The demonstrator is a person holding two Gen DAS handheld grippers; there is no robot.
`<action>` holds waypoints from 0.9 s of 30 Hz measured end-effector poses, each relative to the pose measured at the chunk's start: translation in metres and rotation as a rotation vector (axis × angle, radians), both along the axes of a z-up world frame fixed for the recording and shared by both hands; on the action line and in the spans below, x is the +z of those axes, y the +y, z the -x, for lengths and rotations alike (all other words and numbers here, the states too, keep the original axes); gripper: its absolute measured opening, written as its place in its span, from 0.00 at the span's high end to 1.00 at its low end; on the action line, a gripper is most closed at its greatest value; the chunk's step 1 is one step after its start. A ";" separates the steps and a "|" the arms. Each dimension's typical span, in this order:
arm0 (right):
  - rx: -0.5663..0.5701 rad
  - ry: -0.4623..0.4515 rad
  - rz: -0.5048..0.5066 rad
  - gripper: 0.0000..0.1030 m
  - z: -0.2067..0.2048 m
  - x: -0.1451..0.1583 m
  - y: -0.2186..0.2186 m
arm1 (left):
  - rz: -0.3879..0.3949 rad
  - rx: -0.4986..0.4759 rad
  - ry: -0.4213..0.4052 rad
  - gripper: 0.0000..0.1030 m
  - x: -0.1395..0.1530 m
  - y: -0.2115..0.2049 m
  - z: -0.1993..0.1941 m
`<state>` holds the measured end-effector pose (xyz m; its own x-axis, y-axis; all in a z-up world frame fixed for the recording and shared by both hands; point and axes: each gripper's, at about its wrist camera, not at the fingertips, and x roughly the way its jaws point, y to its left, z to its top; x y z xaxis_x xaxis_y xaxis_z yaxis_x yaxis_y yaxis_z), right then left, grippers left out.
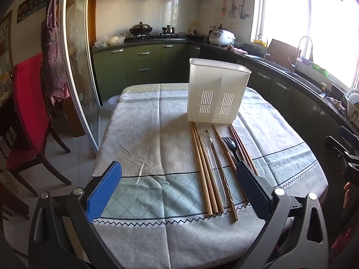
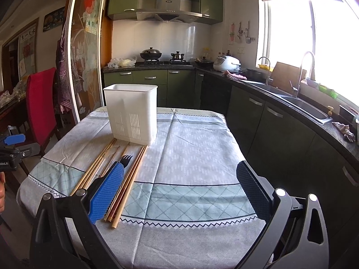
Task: Organize utensils
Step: 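Lower the left gripper onto the clear plastic spoon and close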
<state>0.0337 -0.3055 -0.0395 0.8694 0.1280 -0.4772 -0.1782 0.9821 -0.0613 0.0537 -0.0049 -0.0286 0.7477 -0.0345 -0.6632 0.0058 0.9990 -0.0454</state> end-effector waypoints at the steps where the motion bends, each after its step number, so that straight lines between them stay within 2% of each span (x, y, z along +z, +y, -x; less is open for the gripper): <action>1: 0.004 0.005 0.008 0.04 -0.003 -0.001 0.001 | 0.003 -0.002 0.035 0.06 -0.002 -0.001 -0.009; 5: 0.046 0.043 0.012 0.04 -0.019 -0.004 0.001 | 0.026 -0.034 0.171 0.06 -0.015 -0.008 -0.049; 10: 0.099 0.139 -0.074 0.04 -0.052 -0.007 -0.014 | 0.098 -0.089 0.350 0.06 -0.036 -0.022 -0.095; 13: 0.105 0.192 -0.087 0.04 -0.068 -0.012 -0.019 | 0.120 -0.117 0.420 0.07 -0.042 -0.036 -0.116; 14: 0.101 0.202 -0.079 0.04 -0.072 -0.014 -0.020 | 0.109 -0.123 0.435 0.11 -0.044 -0.041 -0.123; 15: 0.098 0.210 -0.068 0.04 -0.073 -0.016 -0.019 | 0.098 -0.124 0.451 0.23 -0.045 -0.046 -0.129; 20: 0.109 0.226 -0.054 0.04 -0.081 -0.024 -0.018 | 0.116 -0.148 0.561 0.48 -0.059 -0.063 -0.153; 22: 0.113 0.227 -0.063 0.04 -0.082 -0.027 -0.019 | 0.119 -0.148 0.584 0.55 -0.065 -0.067 -0.160; 24: 0.114 0.229 -0.067 0.04 -0.085 -0.028 -0.020 | 0.116 -0.125 0.592 0.70 -0.070 -0.067 -0.166; 27: 0.118 0.230 -0.066 0.04 -0.087 -0.029 -0.020 | 0.116 -0.107 0.604 0.77 -0.077 -0.067 -0.175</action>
